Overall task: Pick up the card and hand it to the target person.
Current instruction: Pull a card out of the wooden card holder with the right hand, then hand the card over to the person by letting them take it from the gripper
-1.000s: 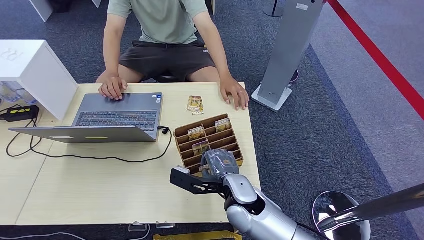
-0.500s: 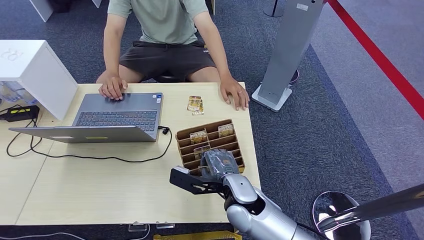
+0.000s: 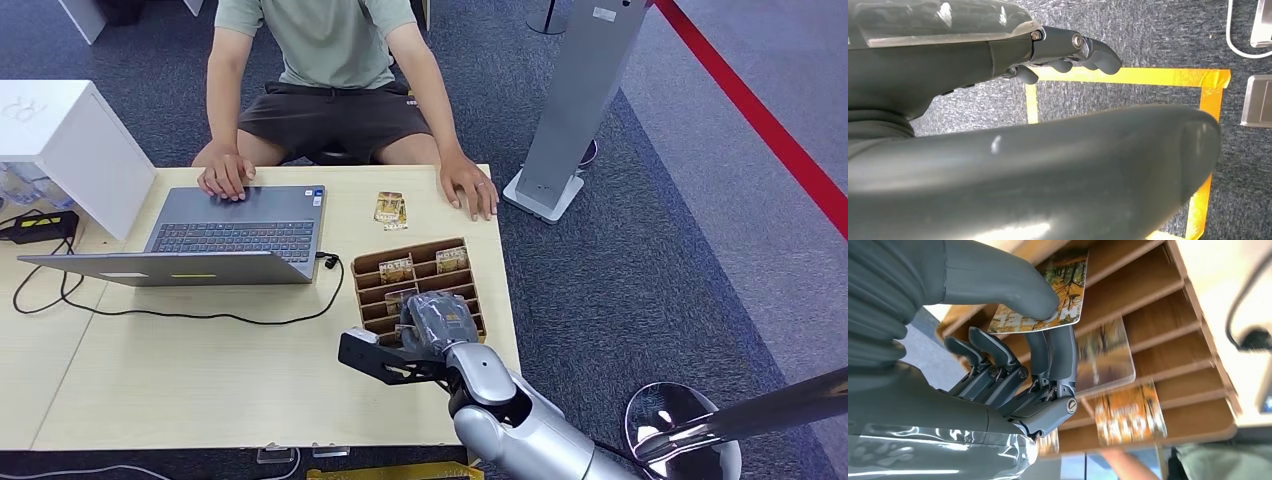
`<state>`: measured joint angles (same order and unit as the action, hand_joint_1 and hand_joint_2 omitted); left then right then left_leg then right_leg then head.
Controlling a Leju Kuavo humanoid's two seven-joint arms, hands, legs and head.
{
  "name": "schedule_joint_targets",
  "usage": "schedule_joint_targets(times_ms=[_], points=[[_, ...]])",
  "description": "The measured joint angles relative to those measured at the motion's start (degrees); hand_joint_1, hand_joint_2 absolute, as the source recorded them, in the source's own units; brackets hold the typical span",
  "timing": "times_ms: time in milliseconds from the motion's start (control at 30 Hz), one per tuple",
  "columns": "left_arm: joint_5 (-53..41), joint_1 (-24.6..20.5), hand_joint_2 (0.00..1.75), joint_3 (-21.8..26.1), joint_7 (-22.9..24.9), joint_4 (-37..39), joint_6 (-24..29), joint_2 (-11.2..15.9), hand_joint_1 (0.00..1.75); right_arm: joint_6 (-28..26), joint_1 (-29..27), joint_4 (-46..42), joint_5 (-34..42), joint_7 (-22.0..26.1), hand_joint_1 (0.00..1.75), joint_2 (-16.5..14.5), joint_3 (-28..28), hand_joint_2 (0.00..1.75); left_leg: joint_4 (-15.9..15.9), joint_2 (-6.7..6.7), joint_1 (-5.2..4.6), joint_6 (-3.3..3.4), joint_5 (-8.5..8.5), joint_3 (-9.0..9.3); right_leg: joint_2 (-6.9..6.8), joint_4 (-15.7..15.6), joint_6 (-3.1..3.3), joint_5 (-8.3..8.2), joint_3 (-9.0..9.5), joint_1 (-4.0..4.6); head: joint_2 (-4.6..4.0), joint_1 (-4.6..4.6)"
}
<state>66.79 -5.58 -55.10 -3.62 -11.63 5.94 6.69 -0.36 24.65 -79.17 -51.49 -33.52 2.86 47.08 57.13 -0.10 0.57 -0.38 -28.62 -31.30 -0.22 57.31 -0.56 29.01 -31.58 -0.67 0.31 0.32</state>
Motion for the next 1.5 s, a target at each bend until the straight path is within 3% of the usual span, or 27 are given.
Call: schedule_joint_targets(times_ms=[167, 367, 700, 1000, 1400, 1500], points=[[-0.36, 0.01, 0.0, -0.03, -0.41, 0.0, -0.38, 0.0, 0.0, -0.39, 4.25, -2.42, 0.77, 1.34, 1.75, 0.23, -0.2, 1.75, 0.0, 0.0, 0.0, 0.01, 0.02, 0.0, 0.01, 0.01, 0.02, -0.04, -0.01, 0.0, 0.0, -0.02], [-1.76, -0.33, 0.0, -0.81, -0.63, 0.0, -1.05, 0.0, 0.0, -2.14, 14.97, -0.98, 4.49, 3.86, 1.75, -0.22, -0.24, 1.75, 0.0, 0.01, 0.0, 0.0, 0.09, -0.01, 0.0, 0.02, 0.03, -0.1, 0.0, 0.0, 0.0, 0.01], [-4.06, -2.58, 0.0, -2.79, 0.86, 0.0, -1.47, -0.01, 0.0, -8.9, 29.25, 17.36, 6.09, 11.03, 1.75, -5.25, 0.27, 1.75, 0.0, -0.02, 0.0, -0.01, 0.1, -0.05, -0.03, 0.06, 0.03, -0.1, -0.01, 0.0, 0.0, -0.05], [-4.15, -3.11, 0.0, -4.04, 0.98, 0.0, -1.5, -0.02, 0.0, -10.75, 32.8, 34.16, 6.66, 13.94, 1.75, -10.07, 0.84, 1.75, 0.0, -0.02, 0.0, -0.01, 0.1, -0.06, -0.02, 0.06, 0.03, -0.1, -0.04, 0.0, 0.0, 0.01], [-4.04, -3.08, 0.0, -4.26, 0.98, 0.0, -1.49, -0.02, 0.0, -11.2, 34.07, 42.61, 6.59, 14.08, 1.75, -12.08, 1.31, 1.75, 0.01, -0.01, 0.0, -0.01, 0.1, -0.04, -0.02, 0.06, 0.04, -0.1, -0.04, 0.0, 0.0, -0.03], [-3.98, -3.08, 0.0, -4.28, 0.98, 0.0, -1.51, -0.02, 0.0, -11.4, 34.09, 43.53, 6.5, 13.98, 0.44, -12.25, 1.35, 1.75, 0.01, -0.01, 0.0, -0.01, 0.1, -0.04, -0.02, 0.06, 0.04, -0.1, -0.04, 0.0, 0.0, 0.0]])
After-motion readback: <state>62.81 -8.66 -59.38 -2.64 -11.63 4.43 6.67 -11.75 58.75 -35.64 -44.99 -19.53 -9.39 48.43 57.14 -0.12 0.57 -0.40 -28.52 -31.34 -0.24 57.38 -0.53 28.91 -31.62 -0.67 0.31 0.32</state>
